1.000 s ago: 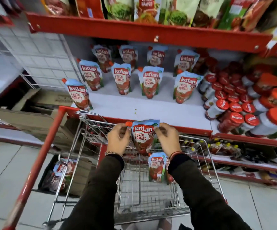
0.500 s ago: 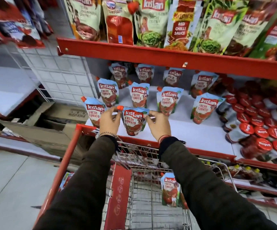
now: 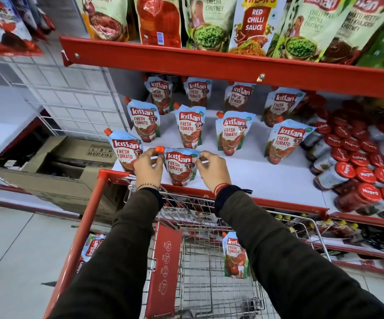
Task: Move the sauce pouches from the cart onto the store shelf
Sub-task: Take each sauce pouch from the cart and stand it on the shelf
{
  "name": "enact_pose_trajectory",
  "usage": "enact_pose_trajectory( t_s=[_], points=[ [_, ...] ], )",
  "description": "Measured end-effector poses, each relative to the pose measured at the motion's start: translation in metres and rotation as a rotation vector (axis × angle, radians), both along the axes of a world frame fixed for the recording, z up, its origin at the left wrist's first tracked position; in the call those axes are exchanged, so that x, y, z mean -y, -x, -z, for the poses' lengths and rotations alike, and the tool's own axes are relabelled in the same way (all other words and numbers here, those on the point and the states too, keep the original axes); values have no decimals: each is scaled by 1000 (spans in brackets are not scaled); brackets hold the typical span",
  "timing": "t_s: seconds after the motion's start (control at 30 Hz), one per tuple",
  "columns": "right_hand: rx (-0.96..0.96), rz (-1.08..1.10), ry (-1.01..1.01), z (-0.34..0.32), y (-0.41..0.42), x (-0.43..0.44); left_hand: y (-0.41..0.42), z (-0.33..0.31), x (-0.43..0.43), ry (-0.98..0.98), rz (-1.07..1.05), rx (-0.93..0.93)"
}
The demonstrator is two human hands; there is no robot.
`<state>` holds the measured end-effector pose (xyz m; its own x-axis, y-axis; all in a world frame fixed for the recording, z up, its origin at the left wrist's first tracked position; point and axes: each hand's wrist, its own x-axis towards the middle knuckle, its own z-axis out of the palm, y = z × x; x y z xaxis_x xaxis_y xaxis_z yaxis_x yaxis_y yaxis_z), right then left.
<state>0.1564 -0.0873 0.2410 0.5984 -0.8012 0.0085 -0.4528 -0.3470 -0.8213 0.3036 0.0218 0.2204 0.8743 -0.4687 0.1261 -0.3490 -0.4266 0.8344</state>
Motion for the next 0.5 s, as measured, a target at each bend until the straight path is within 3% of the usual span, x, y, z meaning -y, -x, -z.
enact_pose_trajectory(
  t_s=[0.23,0.5],
  points=[
    [45,-43,-59,2,12,-4,15,1,-2,47,-21,-62],
    [57,-4,-69,18,57,-8,65,20,-13,270,-123,-161]
  ],
)
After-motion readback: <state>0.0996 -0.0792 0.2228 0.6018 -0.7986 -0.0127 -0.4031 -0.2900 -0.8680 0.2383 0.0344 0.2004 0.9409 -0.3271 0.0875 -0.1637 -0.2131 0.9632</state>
